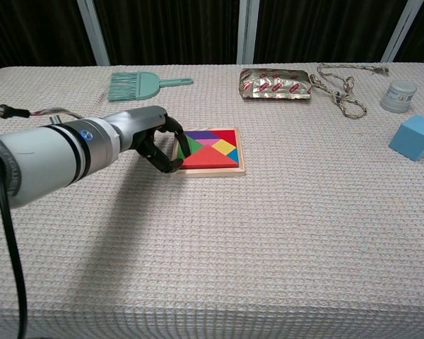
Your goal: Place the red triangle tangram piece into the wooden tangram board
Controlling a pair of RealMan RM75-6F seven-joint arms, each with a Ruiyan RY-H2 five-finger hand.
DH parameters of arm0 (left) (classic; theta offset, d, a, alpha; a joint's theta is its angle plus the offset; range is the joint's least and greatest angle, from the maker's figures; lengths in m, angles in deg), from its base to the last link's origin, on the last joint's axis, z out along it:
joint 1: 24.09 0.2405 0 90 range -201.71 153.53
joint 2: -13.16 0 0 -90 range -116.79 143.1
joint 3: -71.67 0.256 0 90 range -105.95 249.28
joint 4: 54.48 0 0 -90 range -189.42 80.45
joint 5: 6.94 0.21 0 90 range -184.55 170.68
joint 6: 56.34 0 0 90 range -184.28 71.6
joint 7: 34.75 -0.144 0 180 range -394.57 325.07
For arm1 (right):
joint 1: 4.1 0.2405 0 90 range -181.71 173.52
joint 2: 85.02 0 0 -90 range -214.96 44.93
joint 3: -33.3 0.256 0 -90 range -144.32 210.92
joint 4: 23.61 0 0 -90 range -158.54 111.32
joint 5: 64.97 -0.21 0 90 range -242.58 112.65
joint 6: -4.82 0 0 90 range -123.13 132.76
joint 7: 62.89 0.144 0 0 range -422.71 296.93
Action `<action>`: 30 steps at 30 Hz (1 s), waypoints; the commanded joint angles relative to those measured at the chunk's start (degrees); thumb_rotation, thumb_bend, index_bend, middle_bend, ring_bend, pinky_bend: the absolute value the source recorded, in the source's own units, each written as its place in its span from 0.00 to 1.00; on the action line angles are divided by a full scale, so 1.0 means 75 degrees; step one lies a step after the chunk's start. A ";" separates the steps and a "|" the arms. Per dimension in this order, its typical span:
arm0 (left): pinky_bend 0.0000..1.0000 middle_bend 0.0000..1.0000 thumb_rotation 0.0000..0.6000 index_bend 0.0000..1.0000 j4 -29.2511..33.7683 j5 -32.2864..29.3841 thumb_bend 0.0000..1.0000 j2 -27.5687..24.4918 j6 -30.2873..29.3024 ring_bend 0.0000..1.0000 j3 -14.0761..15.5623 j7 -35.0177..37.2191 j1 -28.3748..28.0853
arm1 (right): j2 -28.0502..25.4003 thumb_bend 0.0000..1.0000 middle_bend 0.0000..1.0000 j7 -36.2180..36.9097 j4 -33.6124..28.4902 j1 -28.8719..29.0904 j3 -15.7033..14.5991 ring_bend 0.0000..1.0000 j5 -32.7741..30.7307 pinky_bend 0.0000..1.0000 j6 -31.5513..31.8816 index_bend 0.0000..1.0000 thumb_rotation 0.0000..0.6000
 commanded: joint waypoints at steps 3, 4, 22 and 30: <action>0.00 0.04 1.00 0.41 0.0063 -0.0057 0.45 -0.0031 0.0007 0.00 0.0028 -0.0039 -0.0013 | 0.0007 0.25 0.00 -0.0006 0.0004 0.0006 0.0000 0.00 -0.0003 0.00 -0.0011 0.00 1.00; 0.00 0.04 1.00 0.41 0.0076 -0.0062 0.45 -0.0034 -0.0002 0.00 0.0034 -0.0046 -0.0015 | 0.0008 0.25 0.00 -0.0005 0.0006 0.0006 0.0001 0.00 -0.0006 0.00 -0.0011 0.00 1.00; 0.03 0.04 1.00 0.27 0.1460 0.5613 0.40 -0.3057 -0.1516 0.00 0.1873 0.2340 0.1956 | 0.0103 0.25 0.00 -0.0061 0.0004 0.0067 -0.0047 0.00 0.0125 0.00 -0.0050 0.00 1.00; 0.00 0.05 1.00 0.14 0.0333 0.7890 0.07 -0.4570 -0.3543 0.00 0.3506 0.2383 0.3841 | 0.0229 0.24 0.00 -0.0257 -0.0077 0.0186 -0.0161 0.00 0.0276 0.00 -0.0235 0.00 1.00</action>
